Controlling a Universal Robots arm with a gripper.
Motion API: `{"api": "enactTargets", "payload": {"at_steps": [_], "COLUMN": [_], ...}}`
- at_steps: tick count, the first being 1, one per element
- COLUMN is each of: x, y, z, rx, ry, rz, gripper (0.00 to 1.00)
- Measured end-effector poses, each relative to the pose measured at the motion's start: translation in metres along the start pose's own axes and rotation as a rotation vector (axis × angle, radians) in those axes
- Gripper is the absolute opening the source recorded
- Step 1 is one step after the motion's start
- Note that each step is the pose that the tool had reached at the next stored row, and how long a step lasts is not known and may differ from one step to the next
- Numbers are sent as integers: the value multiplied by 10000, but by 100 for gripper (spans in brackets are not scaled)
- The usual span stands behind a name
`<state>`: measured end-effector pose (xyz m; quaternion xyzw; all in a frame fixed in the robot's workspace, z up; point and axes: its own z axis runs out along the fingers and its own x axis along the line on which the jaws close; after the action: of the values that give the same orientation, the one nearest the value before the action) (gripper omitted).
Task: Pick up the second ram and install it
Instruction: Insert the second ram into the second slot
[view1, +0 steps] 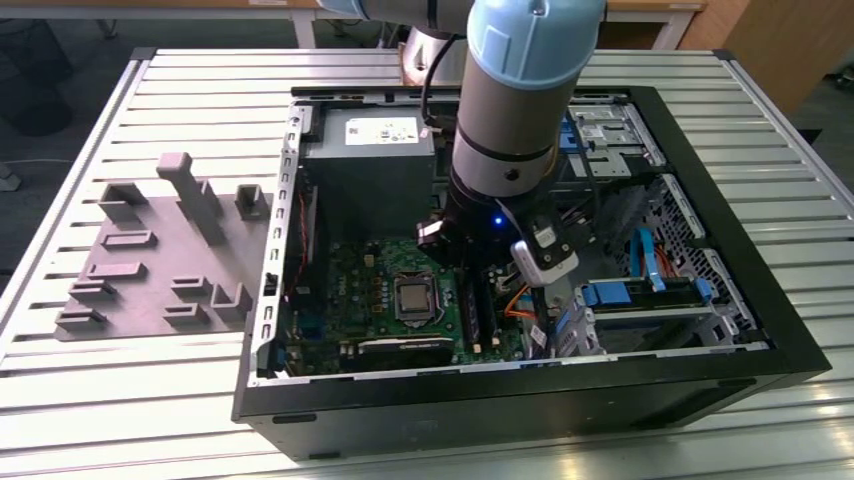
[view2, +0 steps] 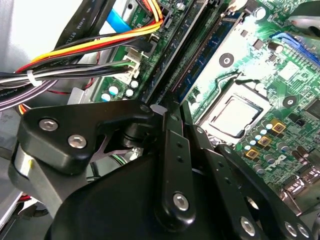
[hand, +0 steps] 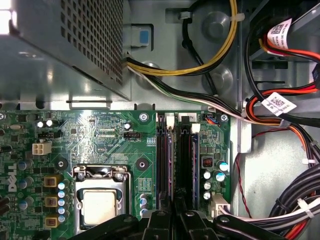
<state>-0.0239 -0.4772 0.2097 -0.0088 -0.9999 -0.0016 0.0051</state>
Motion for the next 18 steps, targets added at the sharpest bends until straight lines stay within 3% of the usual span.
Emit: {"api": "enactTargets", "payload": {"at_steps": [15, 18], "x": [0, 0], "y": [0, 0], "z": [4, 4], "rx": [-2, -1], "ry": [0, 0], "rz": [0, 0], "gripper": [15, 27]}}
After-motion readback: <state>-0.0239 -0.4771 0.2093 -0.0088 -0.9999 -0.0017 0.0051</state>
